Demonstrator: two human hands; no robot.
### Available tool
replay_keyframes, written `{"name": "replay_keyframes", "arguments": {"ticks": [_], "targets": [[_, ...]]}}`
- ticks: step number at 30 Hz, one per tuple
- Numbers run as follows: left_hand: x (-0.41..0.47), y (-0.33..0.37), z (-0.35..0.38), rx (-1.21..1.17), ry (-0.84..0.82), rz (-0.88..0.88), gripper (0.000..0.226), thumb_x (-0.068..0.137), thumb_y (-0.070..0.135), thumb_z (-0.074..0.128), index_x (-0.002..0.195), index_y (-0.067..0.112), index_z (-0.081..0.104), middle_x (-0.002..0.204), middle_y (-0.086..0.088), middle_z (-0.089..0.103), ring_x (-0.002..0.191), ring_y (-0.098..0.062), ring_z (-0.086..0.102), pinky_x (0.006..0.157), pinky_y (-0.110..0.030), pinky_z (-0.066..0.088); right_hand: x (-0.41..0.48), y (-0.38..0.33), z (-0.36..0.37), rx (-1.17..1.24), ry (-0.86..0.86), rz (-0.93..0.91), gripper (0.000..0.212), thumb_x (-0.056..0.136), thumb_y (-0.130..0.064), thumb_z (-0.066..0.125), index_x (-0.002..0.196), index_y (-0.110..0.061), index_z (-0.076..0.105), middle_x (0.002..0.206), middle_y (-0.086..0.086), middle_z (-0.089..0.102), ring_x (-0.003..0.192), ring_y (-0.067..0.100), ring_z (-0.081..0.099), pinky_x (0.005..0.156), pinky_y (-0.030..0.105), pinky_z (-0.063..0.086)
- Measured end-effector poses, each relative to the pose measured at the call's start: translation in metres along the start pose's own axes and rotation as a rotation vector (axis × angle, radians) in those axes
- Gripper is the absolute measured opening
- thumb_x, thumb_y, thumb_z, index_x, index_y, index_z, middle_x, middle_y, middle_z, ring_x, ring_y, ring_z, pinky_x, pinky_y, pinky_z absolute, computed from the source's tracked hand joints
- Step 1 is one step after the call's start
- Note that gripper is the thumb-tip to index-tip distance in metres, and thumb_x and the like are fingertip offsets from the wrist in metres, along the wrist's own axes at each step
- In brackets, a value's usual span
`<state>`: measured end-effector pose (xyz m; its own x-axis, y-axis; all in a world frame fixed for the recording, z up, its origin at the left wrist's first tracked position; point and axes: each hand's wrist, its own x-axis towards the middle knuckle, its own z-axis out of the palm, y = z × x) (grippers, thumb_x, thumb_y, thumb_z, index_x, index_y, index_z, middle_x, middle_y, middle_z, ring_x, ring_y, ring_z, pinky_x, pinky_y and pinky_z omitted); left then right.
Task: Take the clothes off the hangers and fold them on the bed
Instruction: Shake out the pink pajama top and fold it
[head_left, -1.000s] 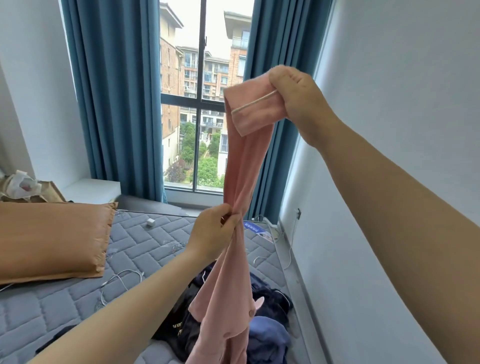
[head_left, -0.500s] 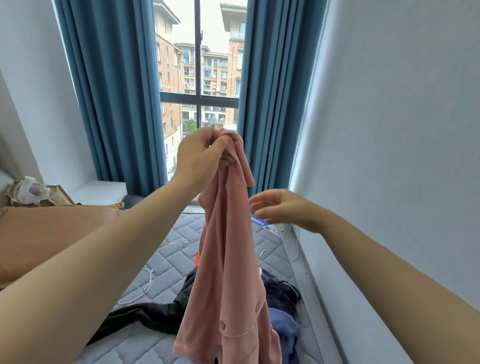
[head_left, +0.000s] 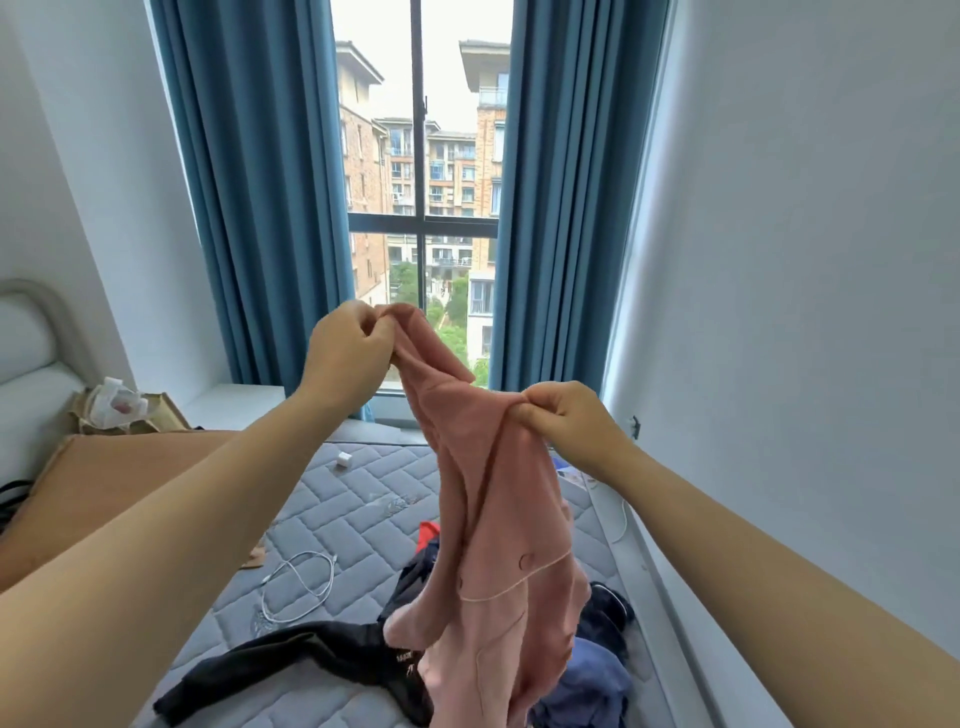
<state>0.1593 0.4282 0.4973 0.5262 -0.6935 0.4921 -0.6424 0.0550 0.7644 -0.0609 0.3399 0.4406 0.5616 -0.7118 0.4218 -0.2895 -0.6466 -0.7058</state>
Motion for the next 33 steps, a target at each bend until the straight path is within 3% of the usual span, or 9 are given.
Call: {"name": "replay_keyframes", "arguments": {"ticks": [3, 6, 8, 13, 16, 19, 26, 30, 33], "targets": [[-0.015, -0.015, 0.004, 0.271, -0.043, 0.043, 0.057, 0.088, 0.047, 0.058, 0.127, 0.005, 0.047, 0.13, -0.014, 0.048, 0.11, -0.028, 0.053, 0.087, -0.034, 0.046, 0.007, -0.018, 0.004, -0.036, 0.036, -0.06, 0.02, 0.093, -0.016, 0.059, 0.079, -0.011, 0.073, 0.071, 0.01, 0.065, 0.067, 0.016, 0.056, 0.066, 0.029, 0.044], [-0.032, -0.019, 0.009, 0.347, -0.346, 0.152, 0.112, 0.066, 0.073, 0.064, 0.149, 0.013, 0.019, 0.154, -0.005, 0.025, 0.14, -0.024, 0.027, 0.112, -0.042, 0.029, 0.016, -0.035, 0.001, -0.004, 0.062, -0.093, 0.02, 0.094, -0.018, 0.06, 0.088, -0.003, 0.072, 0.085, 0.02, 0.067, 0.082, 0.027, 0.062, 0.073, 0.033, 0.047], [-0.044, -0.017, 0.019, 0.258, -0.497, 0.198, 0.123, 0.056, 0.079, 0.065, 0.153, 0.024, 0.012, 0.157, 0.007, 0.02, 0.143, -0.014, 0.022, 0.112, -0.034, 0.025, 0.021, -0.046, -0.004, -0.001, 0.048, -0.096, 0.019, 0.093, -0.019, 0.061, 0.09, -0.006, 0.074, 0.086, 0.015, 0.07, 0.08, 0.019, 0.063, 0.076, 0.03, 0.048], [-0.051, -0.005, 0.042, 0.119, -0.505, 0.2, 0.099, 0.062, 0.064, 0.076, 0.145, 0.038, 0.027, 0.124, 0.018, 0.05, 0.108, -0.004, 0.048, 0.083, -0.019, 0.037, 0.02, -0.058, -0.012, 0.025, 0.009, -0.066, 0.014, 0.093, -0.018, 0.063, 0.088, -0.012, 0.074, 0.081, 0.0, 0.07, 0.08, 0.01, 0.062, 0.077, 0.023, 0.049], [-0.051, -0.002, 0.049, 0.111, -0.497, 0.154, 0.045, 0.07, 0.049, 0.077, 0.109, 0.036, 0.059, 0.093, 0.019, 0.063, 0.089, -0.008, 0.061, 0.065, -0.016, 0.04, 0.015, -0.06, -0.017, 0.01, -0.004, -0.062, 0.016, 0.093, -0.018, 0.063, 0.093, -0.008, 0.075, 0.084, 0.004, 0.071, 0.081, 0.011, 0.062, 0.078, 0.026, 0.051], [-0.051, 0.001, 0.052, 0.083, -0.52, 0.136, 0.013, 0.078, 0.038, 0.073, 0.086, 0.029, 0.067, 0.079, 0.011, 0.067, 0.077, -0.009, 0.063, 0.059, -0.018, 0.042, 0.009, -0.057, -0.023, 0.047, -0.02, -0.005, 0.02, 0.093, -0.017, 0.062, 0.097, 0.0, 0.072, 0.09, 0.017, 0.071, 0.08, 0.018, 0.063, 0.078, 0.032, 0.055], [-0.045, 0.001, 0.044, 0.052, -0.41, 0.095, 0.017, 0.08, 0.029, 0.073, 0.074, 0.014, 0.067, 0.067, 0.004, 0.065, 0.066, -0.008, 0.06, 0.061, -0.024, 0.048, -0.018, -0.015, -0.033, 0.164, 0.04, 0.181, 0.011, 0.092, -0.019, 0.063, 0.094, -0.009, 0.068, 0.08, 0.001, 0.07, 0.069, 0.01, 0.063, 0.073, 0.029, 0.056], [-0.039, 0.008, 0.032, -0.02, -0.317, 0.061, 0.013, 0.082, 0.028, 0.071, 0.072, 0.021, 0.065, 0.068, 0.007, 0.066, 0.066, -0.005, 0.061, 0.056, -0.016, 0.043, -0.034, 0.014, -0.024, 0.039, 0.106, 0.269, 0.005, 0.087, -0.022, 0.067, 0.088, -0.017, 0.067, 0.085, 0.005, 0.069, 0.076, 0.014, 0.062, 0.081, 0.038, 0.056], [-0.037, 0.014, 0.025, -0.063, -0.247, 0.051, 0.011, 0.082, 0.027, 0.071, 0.078, 0.018, 0.067, 0.075, 0.003, 0.068, 0.072, -0.008, 0.063, 0.061, -0.022, 0.048, -0.044, 0.027, -0.014, 0.055, 0.045, 0.352, 0.015, 0.082, -0.029, 0.072, 0.087, -0.017, 0.065, 0.083, 0.012, 0.067, 0.076, 0.018, 0.061, 0.083, 0.044, 0.055]]}}
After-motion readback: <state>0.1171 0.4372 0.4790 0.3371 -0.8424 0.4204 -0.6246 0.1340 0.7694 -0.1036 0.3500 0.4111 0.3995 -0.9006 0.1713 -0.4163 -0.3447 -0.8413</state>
